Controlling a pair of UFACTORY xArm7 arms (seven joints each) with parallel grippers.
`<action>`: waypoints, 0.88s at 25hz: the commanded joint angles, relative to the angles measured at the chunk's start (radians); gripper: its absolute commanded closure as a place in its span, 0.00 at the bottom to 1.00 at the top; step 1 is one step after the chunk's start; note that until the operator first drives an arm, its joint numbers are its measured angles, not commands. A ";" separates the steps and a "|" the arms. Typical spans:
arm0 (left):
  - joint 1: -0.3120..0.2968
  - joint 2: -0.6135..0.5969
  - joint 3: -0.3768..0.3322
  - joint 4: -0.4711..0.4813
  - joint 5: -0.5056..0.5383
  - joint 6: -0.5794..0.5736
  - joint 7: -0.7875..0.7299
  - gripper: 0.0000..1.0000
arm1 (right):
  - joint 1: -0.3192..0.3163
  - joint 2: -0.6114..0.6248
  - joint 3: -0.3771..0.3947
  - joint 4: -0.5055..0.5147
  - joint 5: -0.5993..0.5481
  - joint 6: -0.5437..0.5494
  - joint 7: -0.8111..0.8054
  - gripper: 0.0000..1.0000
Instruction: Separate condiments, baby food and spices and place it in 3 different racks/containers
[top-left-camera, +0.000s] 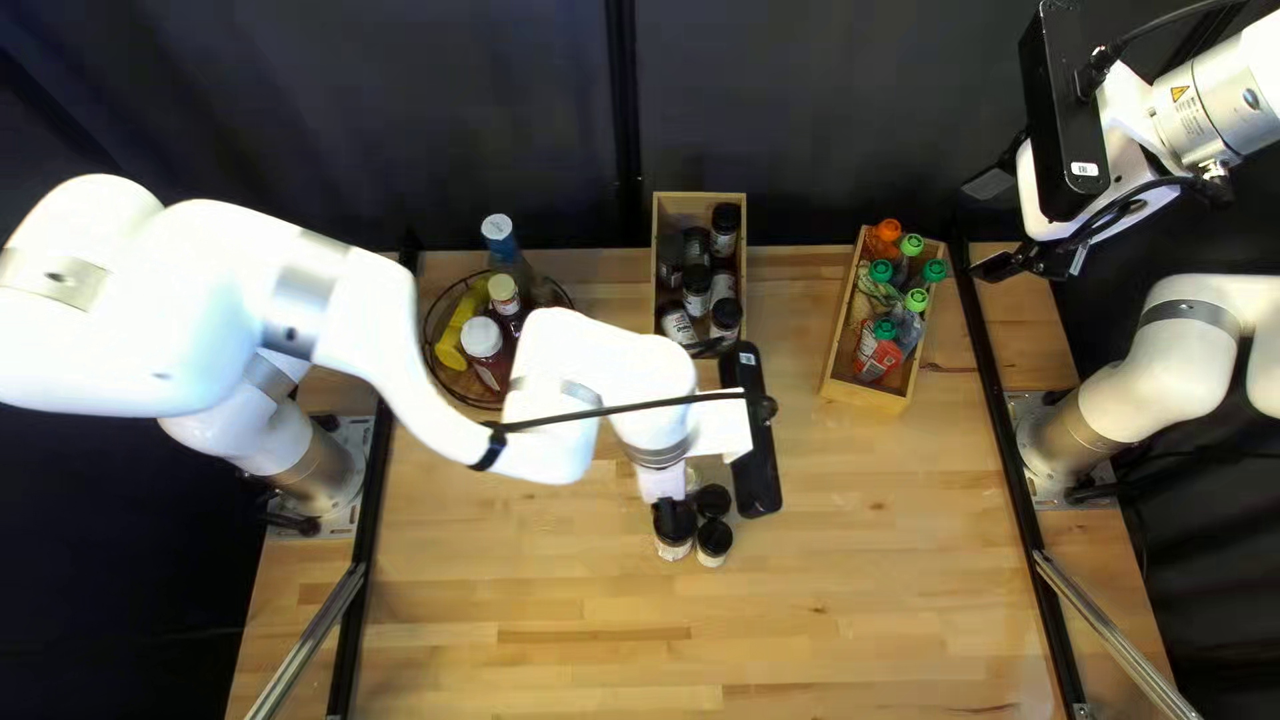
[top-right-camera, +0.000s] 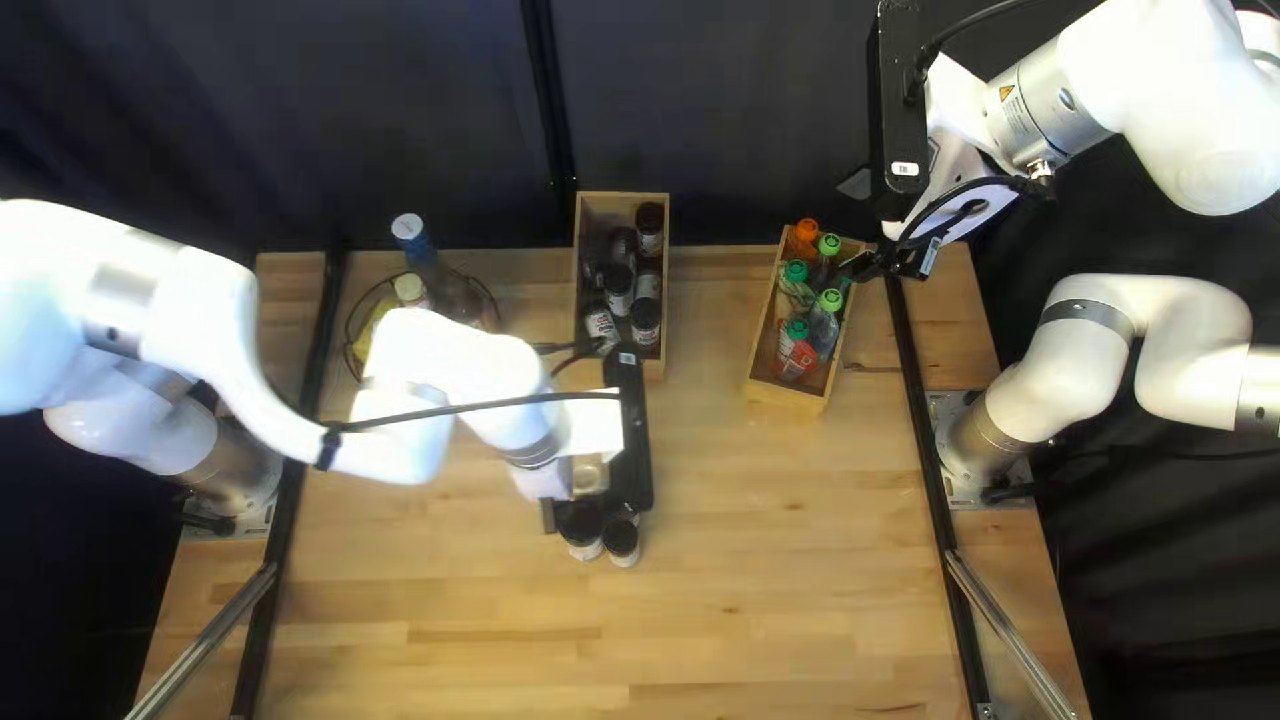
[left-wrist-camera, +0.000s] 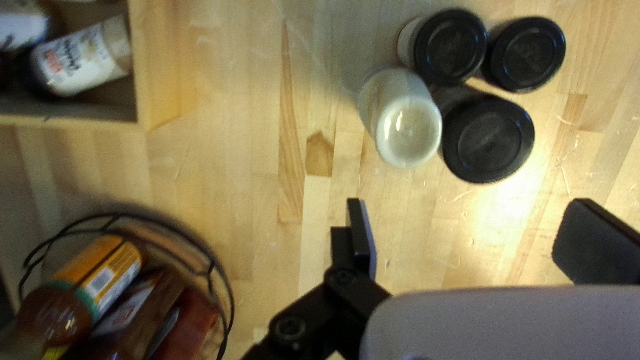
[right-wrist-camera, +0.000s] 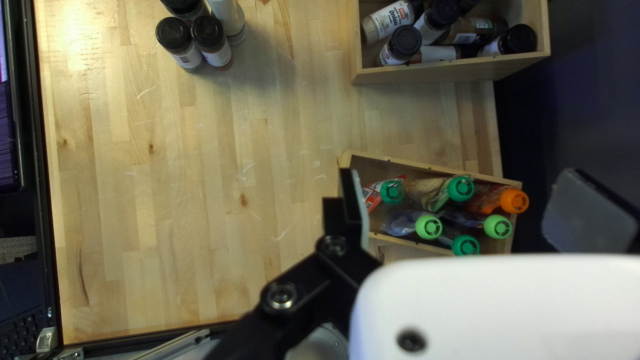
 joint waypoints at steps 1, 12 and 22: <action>0.027 0.022 -0.001 -0.002 -0.057 -0.019 0.068 0.00 | 0.000 0.000 0.000 0.000 0.000 0.000 0.000 0.00; 0.064 0.040 -0.006 -0.021 -0.144 -0.037 0.167 0.00 | 0.000 0.000 0.000 0.000 0.000 0.000 0.000 0.00; 0.076 0.044 -0.011 -0.031 -0.181 -0.035 0.206 0.06 | 0.000 0.000 0.000 0.000 0.000 0.000 0.000 0.00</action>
